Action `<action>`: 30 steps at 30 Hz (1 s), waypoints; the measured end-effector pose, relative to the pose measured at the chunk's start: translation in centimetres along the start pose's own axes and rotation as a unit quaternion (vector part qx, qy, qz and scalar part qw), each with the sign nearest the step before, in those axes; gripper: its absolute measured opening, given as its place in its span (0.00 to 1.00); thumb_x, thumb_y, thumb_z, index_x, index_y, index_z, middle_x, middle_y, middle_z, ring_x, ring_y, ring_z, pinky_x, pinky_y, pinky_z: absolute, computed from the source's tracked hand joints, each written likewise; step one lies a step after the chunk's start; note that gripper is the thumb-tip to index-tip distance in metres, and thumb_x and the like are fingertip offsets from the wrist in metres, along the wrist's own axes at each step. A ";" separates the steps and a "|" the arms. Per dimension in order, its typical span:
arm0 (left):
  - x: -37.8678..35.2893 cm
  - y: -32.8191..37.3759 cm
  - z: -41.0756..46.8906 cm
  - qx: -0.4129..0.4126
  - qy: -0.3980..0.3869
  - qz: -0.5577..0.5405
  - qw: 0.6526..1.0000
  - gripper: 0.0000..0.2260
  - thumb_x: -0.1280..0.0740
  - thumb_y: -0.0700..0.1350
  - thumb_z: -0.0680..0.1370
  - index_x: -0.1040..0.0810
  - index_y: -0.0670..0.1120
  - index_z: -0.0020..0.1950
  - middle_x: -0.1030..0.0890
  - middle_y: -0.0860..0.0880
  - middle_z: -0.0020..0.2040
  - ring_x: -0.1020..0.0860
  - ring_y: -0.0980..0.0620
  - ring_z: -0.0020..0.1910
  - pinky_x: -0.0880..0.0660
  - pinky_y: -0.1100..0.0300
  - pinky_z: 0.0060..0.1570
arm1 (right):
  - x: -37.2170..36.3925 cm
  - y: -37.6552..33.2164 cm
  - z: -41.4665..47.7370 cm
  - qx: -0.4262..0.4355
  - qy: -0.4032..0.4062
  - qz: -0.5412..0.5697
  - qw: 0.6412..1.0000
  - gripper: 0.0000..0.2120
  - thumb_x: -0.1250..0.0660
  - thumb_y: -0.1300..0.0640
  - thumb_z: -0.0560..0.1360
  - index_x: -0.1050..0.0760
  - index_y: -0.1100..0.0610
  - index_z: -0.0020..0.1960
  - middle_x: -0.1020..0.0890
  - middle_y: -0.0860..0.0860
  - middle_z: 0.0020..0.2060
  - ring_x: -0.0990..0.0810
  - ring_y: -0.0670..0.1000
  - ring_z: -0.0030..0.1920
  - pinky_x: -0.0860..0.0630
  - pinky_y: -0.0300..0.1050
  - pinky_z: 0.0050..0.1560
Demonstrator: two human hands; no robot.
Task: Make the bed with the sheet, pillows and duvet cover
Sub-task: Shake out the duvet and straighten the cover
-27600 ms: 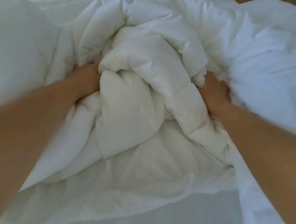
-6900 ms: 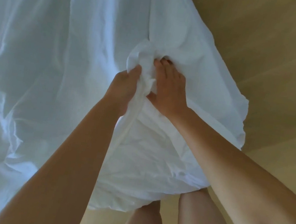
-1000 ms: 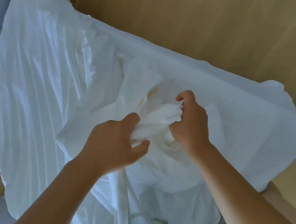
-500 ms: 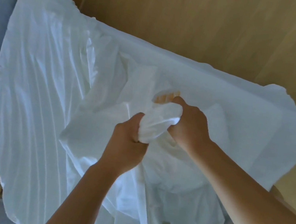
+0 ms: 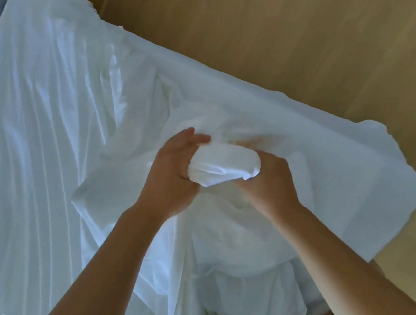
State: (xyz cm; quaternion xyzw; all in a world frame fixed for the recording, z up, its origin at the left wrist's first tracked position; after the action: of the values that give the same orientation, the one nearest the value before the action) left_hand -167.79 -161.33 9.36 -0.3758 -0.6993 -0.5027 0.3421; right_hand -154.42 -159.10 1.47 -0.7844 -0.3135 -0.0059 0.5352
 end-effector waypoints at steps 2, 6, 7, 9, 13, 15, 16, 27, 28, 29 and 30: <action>-0.7 1.4 -1.4 0.033 -0.093 -0.070 0.993 0.07 0.32 0.44 0.65 0.23 0.57 0.36 0.25 0.62 0.35 0.27 0.63 0.34 0.32 0.68 0.34 | 0.1 0.4 0.6 -0.006 0.062 -0.012 0.998 0.05 0.33 0.59 0.70 0.29 0.57 0.44 0.20 0.55 0.37 0.21 0.61 0.44 0.31 0.46 0.39; -0.7 0.8 -2.0 0.133 -0.126 -0.141 0.973 0.10 0.37 0.53 0.57 0.28 0.47 0.30 0.33 0.57 0.23 0.36 0.58 0.23 0.38 0.64 0.26 | 0.7 0.1 1.3 0.027 0.143 0.050 0.988 0.11 0.34 0.64 0.68 0.35 0.58 0.45 0.28 0.51 0.36 0.25 0.61 0.40 0.41 0.43 0.35; -0.4 0.2 -1.6 0.142 -0.116 -0.093 0.979 0.11 0.34 0.54 0.59 0.27 0.47 0.32 0.31 0.57 0.23 0.34 0.57 0.24 0.36 0.62 0.27 | 1.0 0.0 1.2 0.031 0.154 0.052 0.986 0.10 0.35 0.66 0.68 0.33 0.59 0.46 0.29 0.51 0.39 0.26 0.59 0.40 0.43 0.42 0.35; 0.3 -1.1 -0.4 0.140 -0.082 0.122 0.979 0.15 0.29 0.59 0.64 0.27 0.49 0.39 0.27 0.54 0.26 0.27 0.51 0.30 0.33 0.59 0.32 | 1.2 -0.1 0.5 0.057 0.163 0.033 0.984 0.08 0.34 0.67 0.67 0.29 0.63 0.45 0.29 0.52 0.39 0.27 0.59 0.40 0.41 0.43 0.36; 0.4 -1.0 1.3 0.068 0.024 0.302 0.950 0.20 0.32 0.44 0.71 0.24 0.48 0.64 0.20 0.45 0.43 0.21 0.41 0.43 0.31 0.57 0.39 | 0.2 -0.6 -2.0 0.094 0.090 0.116 0.985 0.08 0.30 0.63 0.65 0.25 0.59 0.42 0.25 0.47 0.33 0.27 0.50 0.33 0.34 0.43 0.33; 0.1 0.3 1.3 -0.020 0.113 0.148 0.982 0.18 0.34 0.38 0.68 0.20 0.43 0.58 0.21 0.44 0.47 0.21 0.42 0.43 0.27 0.57 0.39 | -0.1 -0.5 -2.3 0.057 0.033 0.238 0.969 0.08 0.33 0.61 0.64 0.27 0.49 0.39 0.23 0.41 0.29 0.24 0.41 0.32 0.31 0.34 0.32; -0.3 0.9 1.3 -0.044 0.115 0.050 0.991 0.16 0.34 0.38 0.67 0.19 0.44 0.53 0.22 0.49 0.50 0.21 0.47 0.46 0.26 0.58 0.42 | -0.1 -0.3 -2.3 0.043 0.023 0.267 0.962 0.09 0.37 0.60 0.63 0.29 0.46 0.36 0.23 0.38 0.27 0.24 0.37 0.31 0.32 0.29 0.31; -1.3 1.2 1.6 -0.004 -0.036 0.026 0.999 0.12 0.32 0.51 0.62 0.34 0.49 0.35 0.31 0.54 0.25 0.32 0.54 0.24 0.35 0.61 0.23 | 1.4 2.4 0.4 -0.006 0.200 0.133 0.971 0.12 0.33 0.69 0.67 0.33 0.56 0.39 0.31 0.42 0.27 0.30 0.45 0.28 0.35 0.28 0.30; -1.3 0.8 1.7 -0.002 -0.032 0.087 0.996 0.16 0.31 0.52 0.62 0.37 0.50 0.34 0.34 0.53 0.24 0.32 0.52 0.24 0.37 0.59 0.23 | 1.6 2.5 0.4 -0.002 0.189 0.152 0.970 0.12 0.33 0.70 0.67 0.32 0.55 0.41 0.29 0.42 0.29 0.28 0.44 0.30 0.34 0.30 0.31; -1.3 0.2 1.8 0.011 -0.014 0.133 0.991 0.18 0.30 0.51 0.63 0.40 0.51 0.33 0.35 0.54 0.23 0.32 0.49 0.24 0.39 0.59 0.23 | 1.7 2.1 0.1 0.023 0.176 0.158 0.971 0.13 0.34 0.70 0.67 0.30 0.55 0.43 0.26 0.42 0.32 0.26 0.43 0.32 0.33 0.32 0.33; -1.3 -0.5 1.9 0.037 0.009 0.161 0.986 0.18 0.30 0.47 0.66 0.41 0.51 0.33 0.36 0.54 0.23 0.31 0.46 0.25 0.41 0.58 0.26 | 1.7 1.5 -0.1 0.065 0.168 0.143 0.973 0.13 0.34 0.70 0.66 0.28 0.56 0.45 0.24 0.44 0.34 0.24 0.45 0.35 0.31 0.36 0.35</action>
State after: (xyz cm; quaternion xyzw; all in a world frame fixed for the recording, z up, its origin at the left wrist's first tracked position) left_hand -167.76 -159.88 7.54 -0.4660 -0.6445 -0.4184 0.4386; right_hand -152.23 -158.75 0.83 -0.7725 -0.1029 -0.0408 0.6253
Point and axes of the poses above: each hand's wrist, its own z-axis towards the middle knuckle, its own x-axis out of the back of the hand, y = z × x, the point moved 4 cm from there along z, towards the middle knuckle
